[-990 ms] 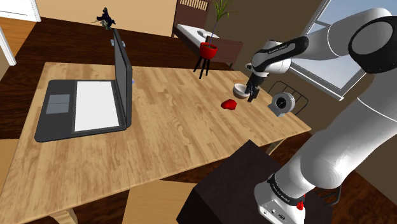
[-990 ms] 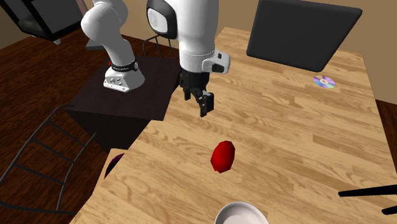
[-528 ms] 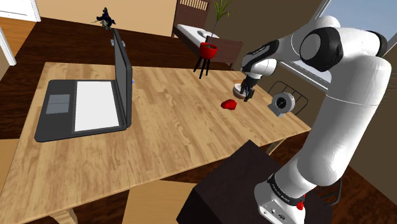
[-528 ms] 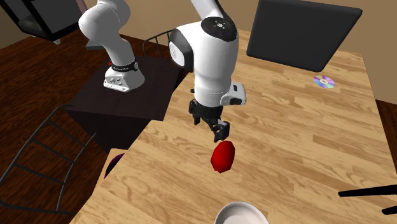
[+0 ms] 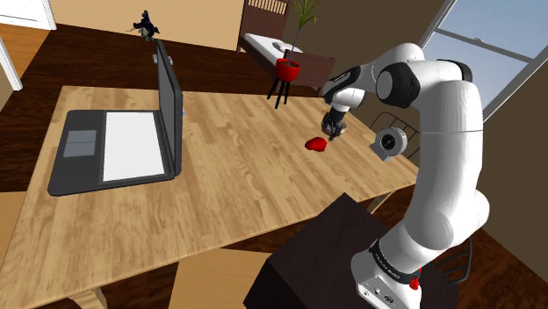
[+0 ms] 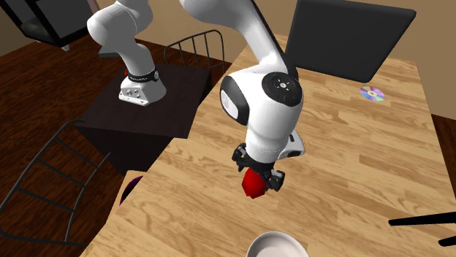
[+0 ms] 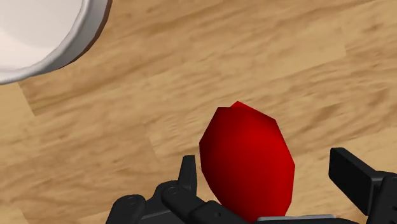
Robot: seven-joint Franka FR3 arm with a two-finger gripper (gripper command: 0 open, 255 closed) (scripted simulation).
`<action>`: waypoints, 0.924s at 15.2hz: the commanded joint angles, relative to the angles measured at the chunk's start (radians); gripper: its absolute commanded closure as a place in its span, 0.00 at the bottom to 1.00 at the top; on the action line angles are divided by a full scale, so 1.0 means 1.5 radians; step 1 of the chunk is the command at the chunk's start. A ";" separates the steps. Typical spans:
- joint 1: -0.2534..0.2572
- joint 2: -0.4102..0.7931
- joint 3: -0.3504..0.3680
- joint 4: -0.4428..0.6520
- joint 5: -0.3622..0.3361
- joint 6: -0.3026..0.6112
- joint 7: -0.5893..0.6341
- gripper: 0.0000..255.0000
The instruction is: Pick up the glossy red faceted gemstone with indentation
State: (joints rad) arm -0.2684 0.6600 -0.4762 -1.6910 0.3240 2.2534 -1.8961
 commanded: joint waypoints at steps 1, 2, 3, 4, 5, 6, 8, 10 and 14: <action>-0.007 0.014 0.006 0.007 0.006 0.007 -0.008 0.00; -0.008 0.020 0.008 0.007 0.008 0.012 -0.009 0.00; -0.010 0.026 0.011 0.007 0.011 0.018 -0.011 0.00; -0.011 0.032 0.013 0.007 0.013 0.023 -0.012 0.00; -0.013 0.038 0.015 0.008 0.016 0.029 -0.013 0.00; -0.016 0.047 0.019 0.009 0.020 0.037 -0.015 0.00; -0.016 0.047 0.019 0.009 0.020 0.037 -0.015 0.00; -0.015 0.048 0.019 0.010 0.020 0.037 -0.014 1.00; -0.016 0.048 0.019 0.010 0.020 0.036 -0.015 1.00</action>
State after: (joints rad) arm -0.2917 0.7287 -0.4483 -1.6756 0.3540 2.3078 -1.9180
